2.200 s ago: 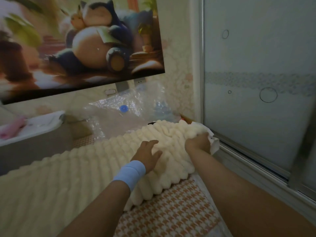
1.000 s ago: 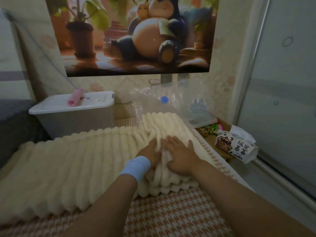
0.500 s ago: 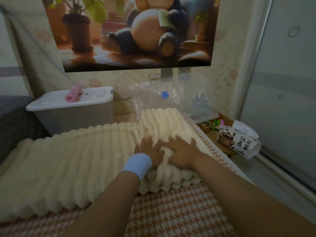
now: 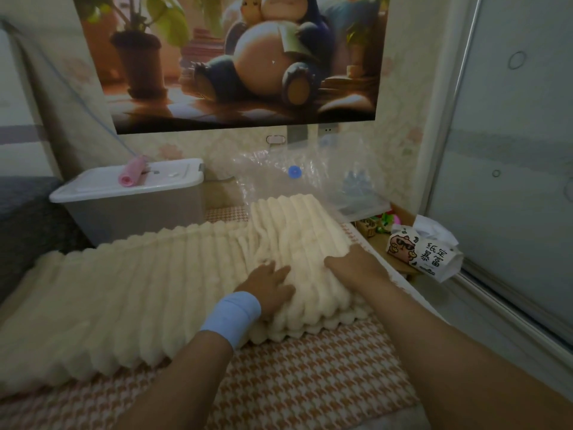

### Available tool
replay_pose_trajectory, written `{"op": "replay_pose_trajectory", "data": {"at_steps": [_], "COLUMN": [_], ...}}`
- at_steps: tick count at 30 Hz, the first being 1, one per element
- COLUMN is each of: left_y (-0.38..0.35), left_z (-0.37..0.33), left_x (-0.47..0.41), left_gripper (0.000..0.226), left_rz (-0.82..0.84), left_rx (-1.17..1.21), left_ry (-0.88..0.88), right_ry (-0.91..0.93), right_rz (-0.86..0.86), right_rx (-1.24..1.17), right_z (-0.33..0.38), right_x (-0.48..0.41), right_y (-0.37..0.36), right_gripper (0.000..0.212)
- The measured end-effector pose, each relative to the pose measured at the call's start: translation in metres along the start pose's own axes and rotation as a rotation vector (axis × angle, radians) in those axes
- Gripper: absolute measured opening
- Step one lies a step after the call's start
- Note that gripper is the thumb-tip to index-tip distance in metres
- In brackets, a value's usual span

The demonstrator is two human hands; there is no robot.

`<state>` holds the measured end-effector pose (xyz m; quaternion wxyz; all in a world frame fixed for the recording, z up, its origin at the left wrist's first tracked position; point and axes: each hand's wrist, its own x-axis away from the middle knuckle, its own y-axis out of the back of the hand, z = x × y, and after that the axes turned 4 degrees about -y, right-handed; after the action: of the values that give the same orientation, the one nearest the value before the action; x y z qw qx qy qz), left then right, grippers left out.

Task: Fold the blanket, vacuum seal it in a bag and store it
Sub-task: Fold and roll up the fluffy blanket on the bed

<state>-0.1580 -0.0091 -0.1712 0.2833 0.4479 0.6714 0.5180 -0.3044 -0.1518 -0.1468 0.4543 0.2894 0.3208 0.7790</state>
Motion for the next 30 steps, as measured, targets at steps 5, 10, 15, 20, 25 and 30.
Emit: {"op": "replay_pose_trajectory", "data": {"at_steps": [5, 10, 15, 20, 25, 30], "left_y": [-0.011, 0.039, 0.119, 0.097, 0.043, 0.059], "left_z": [0.028, 0.052, 0.089, 0.081, 0.11, 0.122], "left_x": [0.012, 0.034, 0.062, 0.067, 0.061, 0.053], "left_gripper": [0.073, 0.036, 0.032, 0.039, 0.058, 0.072], "left_rz": [0.029, -0.142, -0.673, -0.495, -0.167, -0.004], "left_rx": [0.124, 0.324, 0.324, 0.397, 0.058, -0.069], "left_ry": [-0.005, 0.143, 0.291, -0.099, 0.061, 0.271], "right_ry": [0.246, 0.515, 0.691, 0.706, 0.542, 0.402], "right_rz": [-0.105, -0.099, 0.149, 0.334, -0.168, 0.028], "right_rx": [0.1, 0.244, 0.191, -0.027, -0.411, -0.249], "right_z": [0.06, 0.109, 0.13, 0.141, 0.12, 0.104], "right_x": [0.037, 0.072, 0.095, 0.092, 0.067, 0.049], "right_y": [-0.006, -0.028, -0.068, -0.097, -0.092, -0.091], "right_gripper": [0.074, 0.084, 0.095, 0.054, 0.027, 0.054]}}
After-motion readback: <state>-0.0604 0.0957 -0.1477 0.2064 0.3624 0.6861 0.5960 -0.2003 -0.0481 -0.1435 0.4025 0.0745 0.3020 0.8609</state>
